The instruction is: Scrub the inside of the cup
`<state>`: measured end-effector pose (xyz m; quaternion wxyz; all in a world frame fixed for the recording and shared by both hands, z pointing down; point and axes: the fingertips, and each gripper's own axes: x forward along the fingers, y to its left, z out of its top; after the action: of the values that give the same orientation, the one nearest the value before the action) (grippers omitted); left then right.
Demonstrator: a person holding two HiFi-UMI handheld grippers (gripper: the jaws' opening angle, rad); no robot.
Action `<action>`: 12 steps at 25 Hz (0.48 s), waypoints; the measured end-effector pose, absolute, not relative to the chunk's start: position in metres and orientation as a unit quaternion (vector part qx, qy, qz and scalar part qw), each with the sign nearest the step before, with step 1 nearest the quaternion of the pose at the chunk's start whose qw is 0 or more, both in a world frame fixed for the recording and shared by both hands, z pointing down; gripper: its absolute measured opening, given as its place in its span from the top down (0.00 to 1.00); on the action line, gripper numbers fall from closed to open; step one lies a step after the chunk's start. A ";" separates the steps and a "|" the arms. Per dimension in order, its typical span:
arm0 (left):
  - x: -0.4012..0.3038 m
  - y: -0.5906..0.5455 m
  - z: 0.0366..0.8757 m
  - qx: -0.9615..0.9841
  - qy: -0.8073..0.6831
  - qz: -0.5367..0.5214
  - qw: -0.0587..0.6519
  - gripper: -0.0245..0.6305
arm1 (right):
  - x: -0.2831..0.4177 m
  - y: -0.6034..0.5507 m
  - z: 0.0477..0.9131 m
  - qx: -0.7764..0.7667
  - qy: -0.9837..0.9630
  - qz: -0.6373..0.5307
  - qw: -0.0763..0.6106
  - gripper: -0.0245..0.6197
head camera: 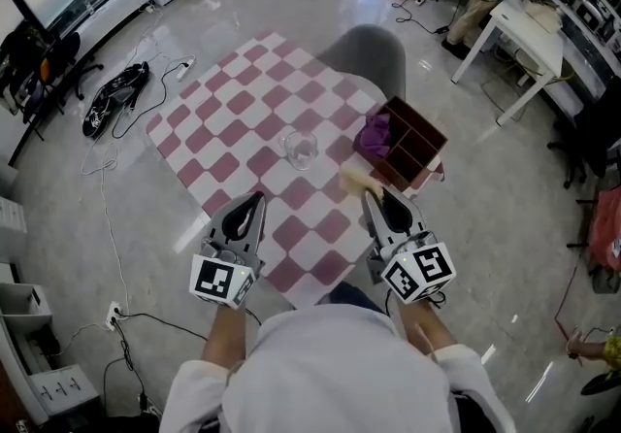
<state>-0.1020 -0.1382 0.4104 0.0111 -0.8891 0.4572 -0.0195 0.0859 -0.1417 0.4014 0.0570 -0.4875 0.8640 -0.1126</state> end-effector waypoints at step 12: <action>-0.085 -0.197 0.424 -0.885 0.465 -0.025 0.007 0.91 | 0.091 -0.185 0.419 -0.475 0.869 -0.135 0.041 0.83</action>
<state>-0.0851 -0.1974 0.4242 0.0073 -0.8849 0.4650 -0.0247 0.0910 -0.1851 0.4190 0.0414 -0.4751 0.8686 -0.1345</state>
